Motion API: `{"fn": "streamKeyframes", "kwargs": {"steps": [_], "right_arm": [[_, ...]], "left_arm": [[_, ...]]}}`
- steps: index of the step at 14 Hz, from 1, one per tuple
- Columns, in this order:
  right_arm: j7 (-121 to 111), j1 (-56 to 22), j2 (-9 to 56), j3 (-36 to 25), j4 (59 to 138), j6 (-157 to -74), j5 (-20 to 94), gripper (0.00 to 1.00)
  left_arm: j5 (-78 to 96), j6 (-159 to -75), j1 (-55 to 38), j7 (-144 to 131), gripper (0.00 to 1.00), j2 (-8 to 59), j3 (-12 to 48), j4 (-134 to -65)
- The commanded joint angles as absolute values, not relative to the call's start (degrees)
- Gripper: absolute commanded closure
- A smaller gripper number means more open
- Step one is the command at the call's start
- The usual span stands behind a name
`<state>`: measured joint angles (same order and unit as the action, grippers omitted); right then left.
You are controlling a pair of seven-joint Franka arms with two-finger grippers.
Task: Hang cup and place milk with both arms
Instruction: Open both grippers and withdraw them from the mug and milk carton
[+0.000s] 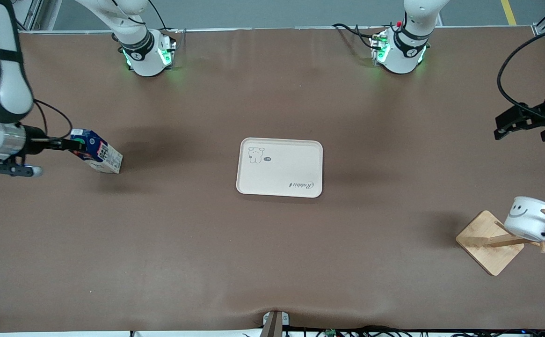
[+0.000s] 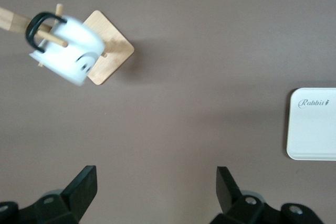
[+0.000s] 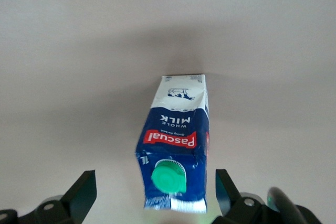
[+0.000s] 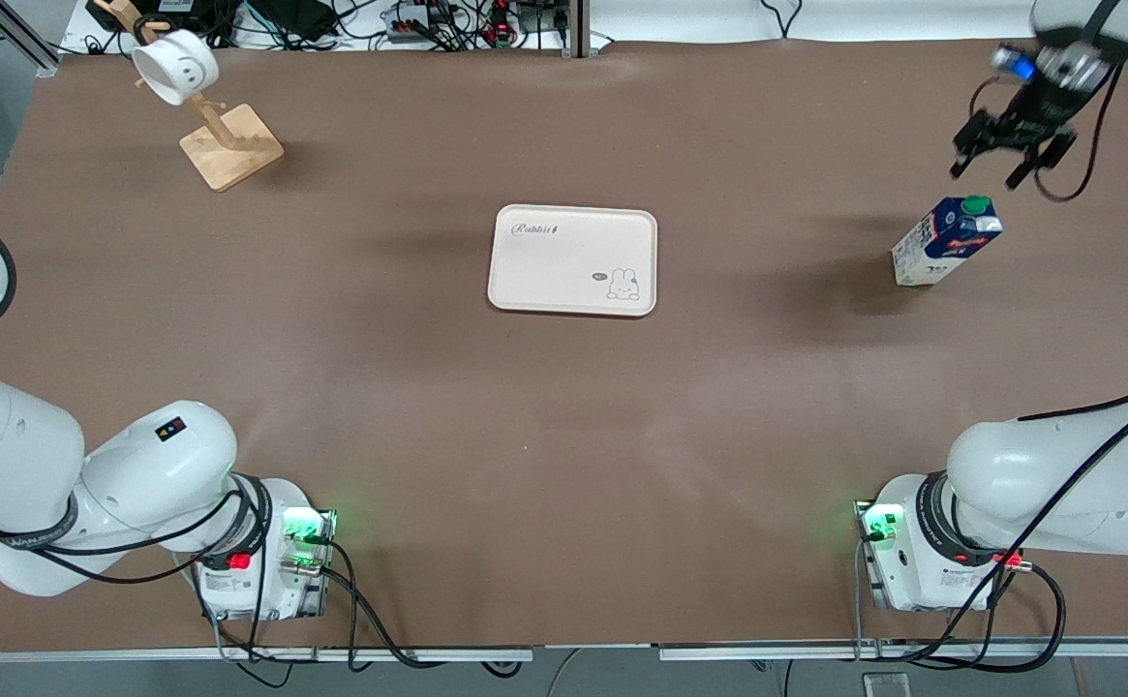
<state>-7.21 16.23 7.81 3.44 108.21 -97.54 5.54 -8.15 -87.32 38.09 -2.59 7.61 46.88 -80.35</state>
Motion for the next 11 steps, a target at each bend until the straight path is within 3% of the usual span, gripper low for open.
{"fn": "streamKeyframes", "kwargs": {"steps": [1,5,7,11], "right_arm": [[-7.8,16.0,9.2,4.1,100.5,-89.1,4.8,0.0],[-7.6,12.7,10.5,4.1,86.6,-84.5,-0.1,0.0],[-7.6,11.9,10.4,4.3,80.2,-81.5,-0.6,0.0],[-6.6,4.2,6.6,4.2,74.8,-75.2,-1.2,0.0]], "left_arm": [[-8.0,-86.7,27.2,-2.5,0.0,4.7,36.7,-81.1],[-7.5,-82.8,11.6,-2.7,0.0,2.0,22.5,-81.3],[-7.1,-81.6,7.1,-2.9,0.0,0.7,18.9,-81.9],[-2.7,-83.2,-1.6,-3.1,0.0,-3.9,8.6,-87.4]]}}
